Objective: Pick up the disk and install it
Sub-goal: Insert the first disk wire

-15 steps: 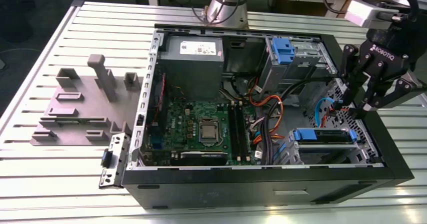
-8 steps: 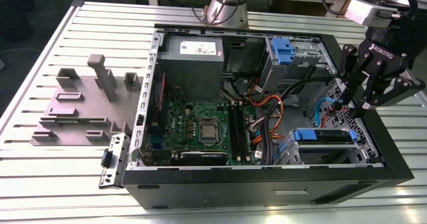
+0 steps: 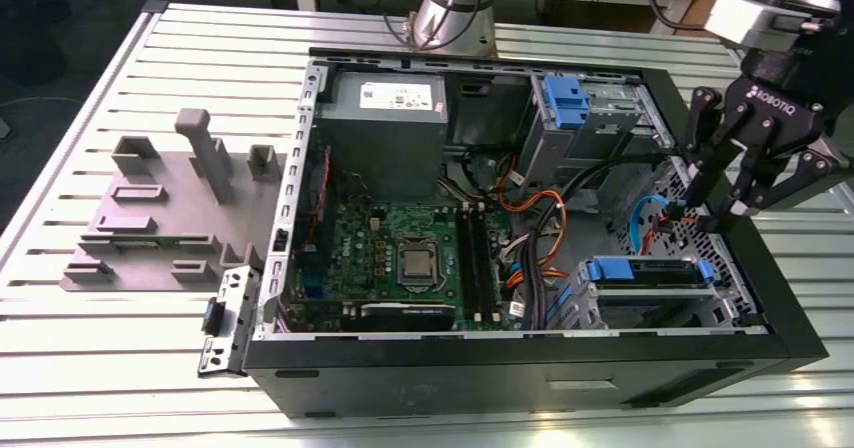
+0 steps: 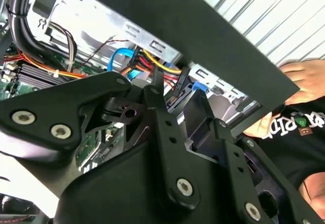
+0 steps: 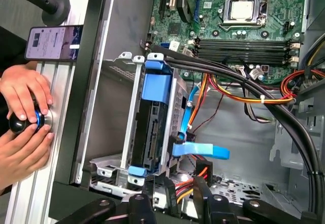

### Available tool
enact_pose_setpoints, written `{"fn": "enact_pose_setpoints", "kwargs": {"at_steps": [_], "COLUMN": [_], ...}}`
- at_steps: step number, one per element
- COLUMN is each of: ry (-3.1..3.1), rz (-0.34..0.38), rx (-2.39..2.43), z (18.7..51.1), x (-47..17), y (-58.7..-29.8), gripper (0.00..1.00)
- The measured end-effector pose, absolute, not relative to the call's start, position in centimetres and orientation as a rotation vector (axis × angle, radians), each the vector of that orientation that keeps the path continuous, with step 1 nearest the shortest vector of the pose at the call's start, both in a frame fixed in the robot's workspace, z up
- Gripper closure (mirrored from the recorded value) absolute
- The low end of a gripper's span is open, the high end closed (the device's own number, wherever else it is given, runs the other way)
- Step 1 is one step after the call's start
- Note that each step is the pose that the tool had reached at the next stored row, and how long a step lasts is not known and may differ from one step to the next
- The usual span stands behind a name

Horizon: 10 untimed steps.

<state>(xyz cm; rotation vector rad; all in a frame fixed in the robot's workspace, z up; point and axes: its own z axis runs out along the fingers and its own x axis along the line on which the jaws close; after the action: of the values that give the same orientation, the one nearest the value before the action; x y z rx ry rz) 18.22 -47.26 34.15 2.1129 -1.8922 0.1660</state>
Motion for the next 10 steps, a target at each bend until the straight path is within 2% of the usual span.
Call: {"fn": "enact_pose_setpoints", "kwargs": {"at_steps": [10], "ry": [-1.871], "rz": [0.125], "rx": [2.102], "z": [33.72], "x": [18.94], "y": [-47.28], "gripper": [0.57]}}
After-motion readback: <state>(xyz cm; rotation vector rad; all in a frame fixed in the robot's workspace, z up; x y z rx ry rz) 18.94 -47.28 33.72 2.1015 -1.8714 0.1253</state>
